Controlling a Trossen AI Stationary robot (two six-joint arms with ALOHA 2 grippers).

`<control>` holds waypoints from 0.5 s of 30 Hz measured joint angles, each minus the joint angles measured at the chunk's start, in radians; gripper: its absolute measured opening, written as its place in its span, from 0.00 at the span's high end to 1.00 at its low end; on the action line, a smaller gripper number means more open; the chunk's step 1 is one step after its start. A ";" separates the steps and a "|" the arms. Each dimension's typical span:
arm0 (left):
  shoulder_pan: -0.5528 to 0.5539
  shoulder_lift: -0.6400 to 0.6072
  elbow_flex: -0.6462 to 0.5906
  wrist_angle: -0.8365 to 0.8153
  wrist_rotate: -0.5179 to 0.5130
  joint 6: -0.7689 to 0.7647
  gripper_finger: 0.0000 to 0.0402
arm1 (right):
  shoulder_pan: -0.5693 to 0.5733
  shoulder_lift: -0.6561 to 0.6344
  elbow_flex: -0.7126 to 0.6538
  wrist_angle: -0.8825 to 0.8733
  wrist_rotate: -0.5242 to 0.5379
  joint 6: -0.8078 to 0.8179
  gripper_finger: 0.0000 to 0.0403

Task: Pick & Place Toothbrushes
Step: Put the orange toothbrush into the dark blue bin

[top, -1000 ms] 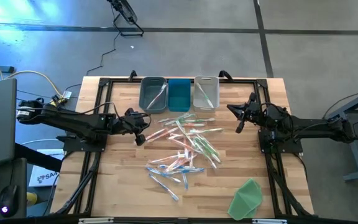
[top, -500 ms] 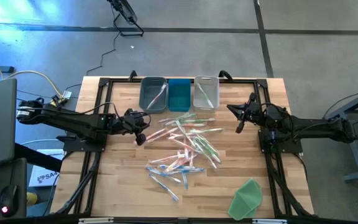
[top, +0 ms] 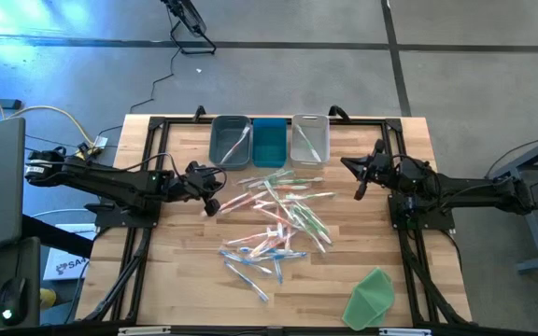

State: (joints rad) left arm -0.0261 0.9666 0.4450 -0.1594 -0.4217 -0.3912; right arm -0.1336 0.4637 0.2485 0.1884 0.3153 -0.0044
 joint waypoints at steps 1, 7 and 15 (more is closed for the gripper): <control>0.000 0.000 0.000 0.000 0.007 -0.006 0.95 | 0.000 0.000 0.000 -0.002 0.000 0.000 0.99; 0.000 0.000 0.000 0.000 -0.001 -0.036 0.74 | 0.000 0.000 0.000 -0.003 0.000 0.000 0.99; 0.000 0.000 0.000 0.001 0.027 -0.034 0.62 | 0.000 0.000 0.000 -0.004 0.000 0.000 0.99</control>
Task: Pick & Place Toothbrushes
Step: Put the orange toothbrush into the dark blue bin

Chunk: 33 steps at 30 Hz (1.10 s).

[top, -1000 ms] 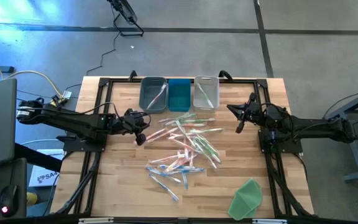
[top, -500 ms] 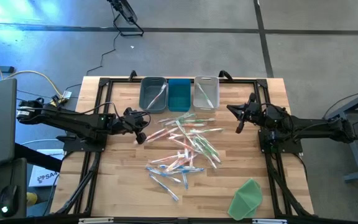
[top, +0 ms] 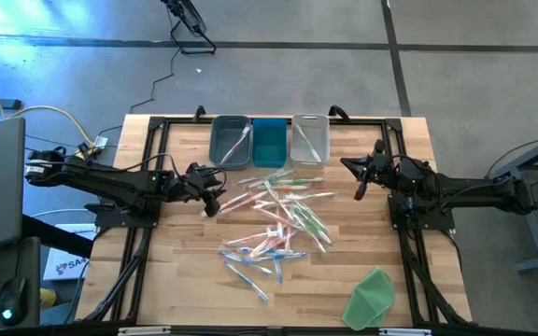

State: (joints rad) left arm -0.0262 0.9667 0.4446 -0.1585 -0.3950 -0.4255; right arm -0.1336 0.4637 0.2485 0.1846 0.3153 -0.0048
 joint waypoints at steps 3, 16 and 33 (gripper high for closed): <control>0.000 0.000 0.000 0.000 0.000 0.000 0.62 | 0.000 0.000 0.000 -0.001 0.000 0.000 0.99; 0.000 0.068 0.000 0.017 0.013 -0.002 0.62 | 0.000 0.000 0.000 -0.002 0.000 0.000 0.99; 0.000 0.288 0.000 0.165 0.137 0.023 0.62 | 0.000 0.000 0.000 -0.011 0.000 0.000 0.99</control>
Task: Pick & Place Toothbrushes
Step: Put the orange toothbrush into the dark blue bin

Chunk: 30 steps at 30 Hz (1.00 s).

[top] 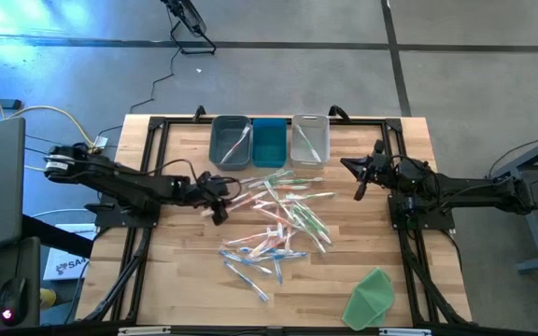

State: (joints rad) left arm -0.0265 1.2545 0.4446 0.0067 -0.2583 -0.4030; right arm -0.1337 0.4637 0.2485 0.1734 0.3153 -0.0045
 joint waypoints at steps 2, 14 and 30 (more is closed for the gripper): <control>0.000 0.017 0.000 -0.001 0.014 -0.008 0.62 | 0.000 0.000 0.000 -0.001 0.000 0.000 0.99; 0.000 0.053 0.000 -0.009 0.008 -0.042 0.62 | 0.000 0.000 0.000 -0.006 0.000 0.000 0.99; 0.000 0.053 0.000 -0.015 -0.009 -0.048 0.62 | 0.000 0.000 0.000 -0.031 0.000 0.000 0.99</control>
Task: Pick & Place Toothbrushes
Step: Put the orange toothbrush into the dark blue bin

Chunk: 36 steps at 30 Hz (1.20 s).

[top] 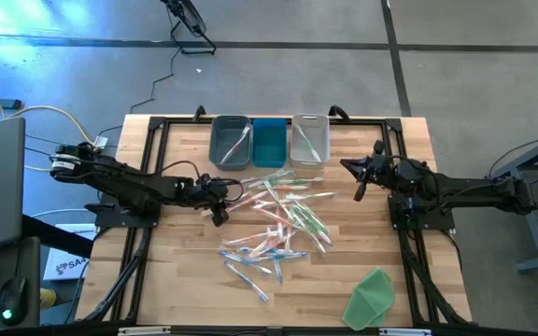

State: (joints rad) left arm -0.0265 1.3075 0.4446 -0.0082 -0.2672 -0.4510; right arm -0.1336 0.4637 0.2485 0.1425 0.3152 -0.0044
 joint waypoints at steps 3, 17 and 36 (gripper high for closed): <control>0.000 0.000 0.000 -0.006 -0.005 -0.003 0.62 | 0.000 0.000 0.000 -0.016 0.000 0.000 0.99; 0.000 0.000 0.000 -0.054 -0.014 -0.056 0.62 | 0.000 0.000 0.000 -0.019 0.000 0.000 0.99; 0.000 0.000 0.001 -0.167 -0.063 -0.137 0.62 | 0.000 0.000 0.000 -0.019 0.000 0.000 0.99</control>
State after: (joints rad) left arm -0.0265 1.3075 0.4454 -0.1757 -0.3305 -0.5880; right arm -0.1333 0.4637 0.2485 0.1230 0.3149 -0.0040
